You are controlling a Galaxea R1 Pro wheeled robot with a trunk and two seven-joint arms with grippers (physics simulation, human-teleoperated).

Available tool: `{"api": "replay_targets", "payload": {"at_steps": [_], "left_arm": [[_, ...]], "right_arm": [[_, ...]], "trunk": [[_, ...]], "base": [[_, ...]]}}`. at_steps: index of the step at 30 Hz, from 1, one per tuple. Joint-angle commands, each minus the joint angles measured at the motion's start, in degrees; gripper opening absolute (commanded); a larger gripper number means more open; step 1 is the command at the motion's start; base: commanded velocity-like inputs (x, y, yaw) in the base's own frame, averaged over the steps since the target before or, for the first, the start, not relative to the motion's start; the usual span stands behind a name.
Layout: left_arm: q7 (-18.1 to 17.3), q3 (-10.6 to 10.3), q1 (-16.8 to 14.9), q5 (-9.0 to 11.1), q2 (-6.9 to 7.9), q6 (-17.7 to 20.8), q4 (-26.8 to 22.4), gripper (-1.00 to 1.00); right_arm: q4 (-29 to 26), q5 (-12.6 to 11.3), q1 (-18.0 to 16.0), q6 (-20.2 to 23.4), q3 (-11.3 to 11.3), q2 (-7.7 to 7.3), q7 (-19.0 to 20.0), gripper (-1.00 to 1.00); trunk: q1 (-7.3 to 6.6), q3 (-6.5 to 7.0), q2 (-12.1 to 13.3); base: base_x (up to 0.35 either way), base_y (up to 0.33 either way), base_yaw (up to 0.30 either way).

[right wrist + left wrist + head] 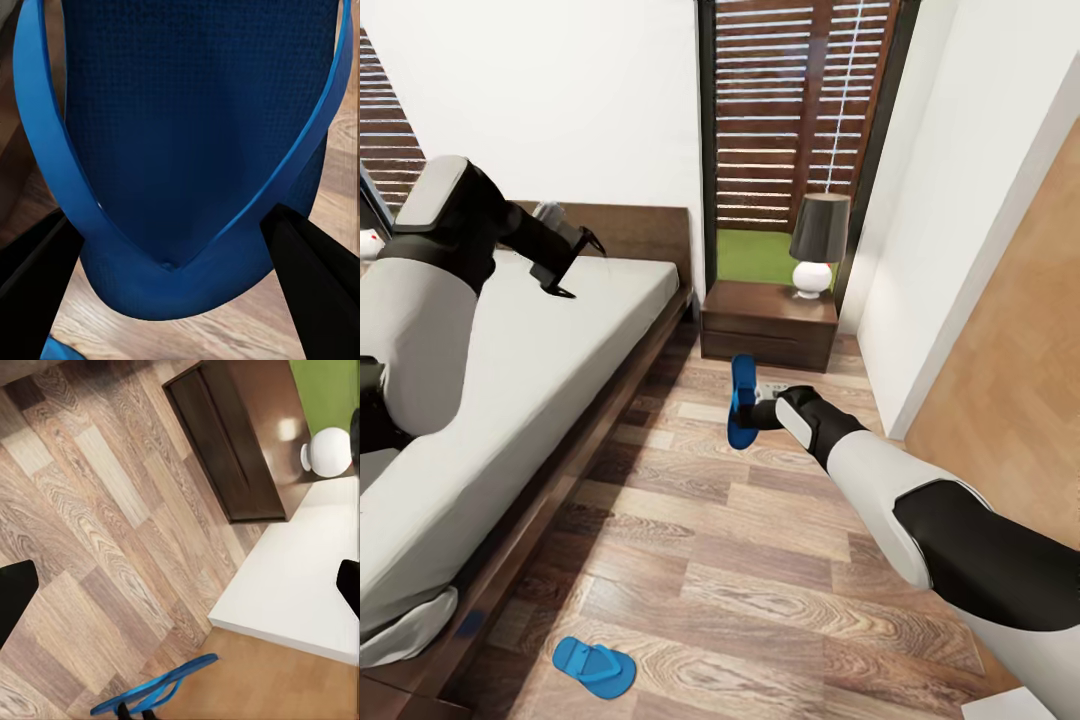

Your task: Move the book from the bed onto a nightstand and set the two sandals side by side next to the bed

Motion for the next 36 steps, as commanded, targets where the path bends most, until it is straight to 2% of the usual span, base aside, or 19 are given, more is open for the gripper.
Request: {"api": "replay_targets", "payload": {"at_steps": [1,3,7,11,16,19,20,22,23,27,30,31,36], "left_arm": [[0.4,0.09,-1.1,0.07,0.06,0.59,0.79,1.0],[0.35,0.09,-2.99,-0.51,0.12,1.15,2.19,1.0],[0.23,0.09,-6.79,-3.56,0.3,3.08,4.51,1.0],[0.12,0.14,-7.98,-5.45,1.07,4.82,5.11,1.0],[-0.15,0.17,-8.59,-6.44,2.86,6.58,5.37,1.0],[-1.3,0.15,-8.8,-6.79,4.9,7.83,5.45,1.0],[-2.09,0.11,-8.83,-6.87,5.64,8.22,5.45,1.0],[-2.96,0.05,-8.86,-6.92,6.16,8.5,5.46,1.0],[-3.77,-0.08,-8.87,-6.98,6.52,8.7,5.46,1.0],[-5.33,-1.3,-8.84,-7.06,6.98,8.81,5.46,1.0],[-6.13,-2.34,-8.82,-7.04,7.12,8.7,5.47,1.0],[-8.15,-3.27,-8.7,-7.06,7.21,8.56,5.47,1.0],[-10.18,-3.61,-8.56,-7.14,7.34,8.49,5.47,1.0]], "right_arm": [[-0.01,-0.03,-0.04,0.19,0.47,0.01,0.13,-1.0],[0.01,-0.03,-0.04,0.19,0.74,0.05,0.14,-1.0],[0.34,-0.03,-0.04,0.16,1.11,0.14,0.16,-1.0],[0.83,-0.03,-0.04,0.14,1.23,0.2,0.17,-1.0],[1.58,-0.03,-0.04,0.13,1.47,0.33,0.23,-1.0],[2.51,-0.01,-0.04,0.12,3.53,0.76,0.3,-1.0],[2.73,0.02,-0.02,0.09,5.29,0.79,0.33,-1.0],[2.88,0.03,0.05,0.05,7.37,0.79,0.42,-1.0],[2.97,0.04,0.18,0.01,9.35,0.79,0.48,-1.0],[3.08,0.05,0.81,-0.03,12.3,0.79,0.62,-1.0],[3.1,0.06,1.12,-0.04,13.03,0.79,0.64,-1.0],[3.12,0.06,1.4,-0.09,13.54,0.79,0.66,-1.0],[3.13,0.06,1.75,-0.13,13.77,0.79,0.66,-1.0]], "trunk": [[-0.23,0.13,0.4],[-0.67,0.49,1.2],[-1.55,1.2,2.81],[-2.43,1.92,4.41],[-3.52,2.82,6.42],[-4.18,3.36,7.62],[-4.4,3.54,8.02],[-4.84,3.9,8.82],[-5.06,4.08,9.23],[-5.06,4.08,9.23],[-5.06,4.08,9.23],[-5.06,4.08,9.23],[-5.06,4.08,9.23]], "base": [[0.0,0.0,0.0],[0.0,0.0,0.0],[0.0,0.0,0.0],[0.0,0.0,0.0],[0.0,0.0,0.0],[0.0,0.0,0.0],[0.0,0.0,0.0],[0.0,0.0,0.0],[0.0,0.0,0.0],[0.0,0.0,0.0],[0.0,0.0,0.0],[0.0,0.0,0.0],[0.0,0.0,0.0]]}}
